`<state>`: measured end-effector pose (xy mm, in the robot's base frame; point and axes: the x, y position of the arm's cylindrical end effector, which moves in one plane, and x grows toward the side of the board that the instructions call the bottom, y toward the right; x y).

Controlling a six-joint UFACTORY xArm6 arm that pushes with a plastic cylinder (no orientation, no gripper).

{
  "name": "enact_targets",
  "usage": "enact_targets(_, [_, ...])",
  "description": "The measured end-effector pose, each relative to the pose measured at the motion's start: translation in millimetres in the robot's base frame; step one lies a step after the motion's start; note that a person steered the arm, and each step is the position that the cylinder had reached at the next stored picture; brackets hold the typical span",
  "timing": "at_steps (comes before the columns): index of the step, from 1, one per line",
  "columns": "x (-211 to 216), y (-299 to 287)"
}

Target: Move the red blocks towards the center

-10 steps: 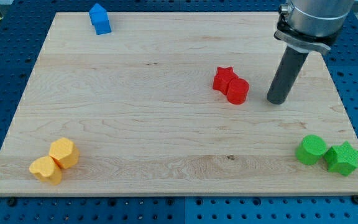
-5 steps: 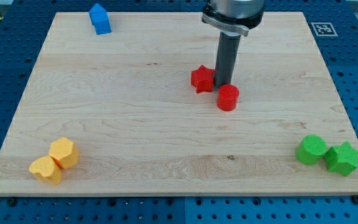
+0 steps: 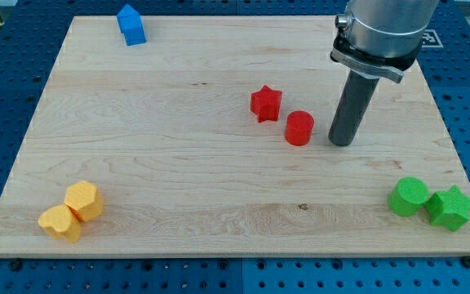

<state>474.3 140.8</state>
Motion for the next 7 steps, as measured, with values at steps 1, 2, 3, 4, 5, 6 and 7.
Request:
enact_targets(1, [11.2,-9.2])
enact_targets(2, [11.6,-11.8])
enact_targets(3, [9.7,-23.6])
enact_targets(4, [4.3,-37.5])
enact_targets(5, [1.2,-49.5])
enact_targets(6, [-8.5,-64.8])
enact_targets(7, [-3.3,-66.2])
